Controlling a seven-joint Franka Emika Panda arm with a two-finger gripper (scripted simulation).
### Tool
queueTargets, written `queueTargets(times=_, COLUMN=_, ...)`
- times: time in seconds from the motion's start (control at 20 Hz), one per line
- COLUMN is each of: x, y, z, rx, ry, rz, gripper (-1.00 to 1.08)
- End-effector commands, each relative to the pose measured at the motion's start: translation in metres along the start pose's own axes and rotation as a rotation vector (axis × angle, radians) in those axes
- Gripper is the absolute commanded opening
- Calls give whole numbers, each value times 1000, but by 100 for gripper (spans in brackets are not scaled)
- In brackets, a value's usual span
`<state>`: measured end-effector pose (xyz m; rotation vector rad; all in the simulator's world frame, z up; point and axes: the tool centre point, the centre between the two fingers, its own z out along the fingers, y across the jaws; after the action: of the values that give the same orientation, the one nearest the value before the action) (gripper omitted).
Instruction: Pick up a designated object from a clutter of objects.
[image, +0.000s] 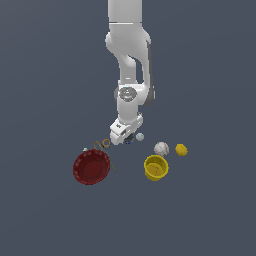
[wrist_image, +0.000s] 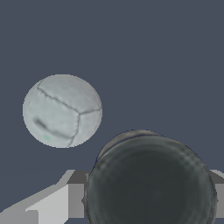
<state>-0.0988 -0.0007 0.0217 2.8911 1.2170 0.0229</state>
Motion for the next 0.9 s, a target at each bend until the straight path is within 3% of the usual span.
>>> queueTargets(times=0.0, x=5, y=0, z=-4, rx=-6, ry=8, rz=-9, gripper=-100)
queueTargets(times=0.45, x=6, y=13, z=-28, rx=-5, ry=6, rz=-7, gripper=-100)
queueTargets(times=0.85, x=8, y=40, z=-76, rx=-2, ry=5, rz=-5, gripper=-100)
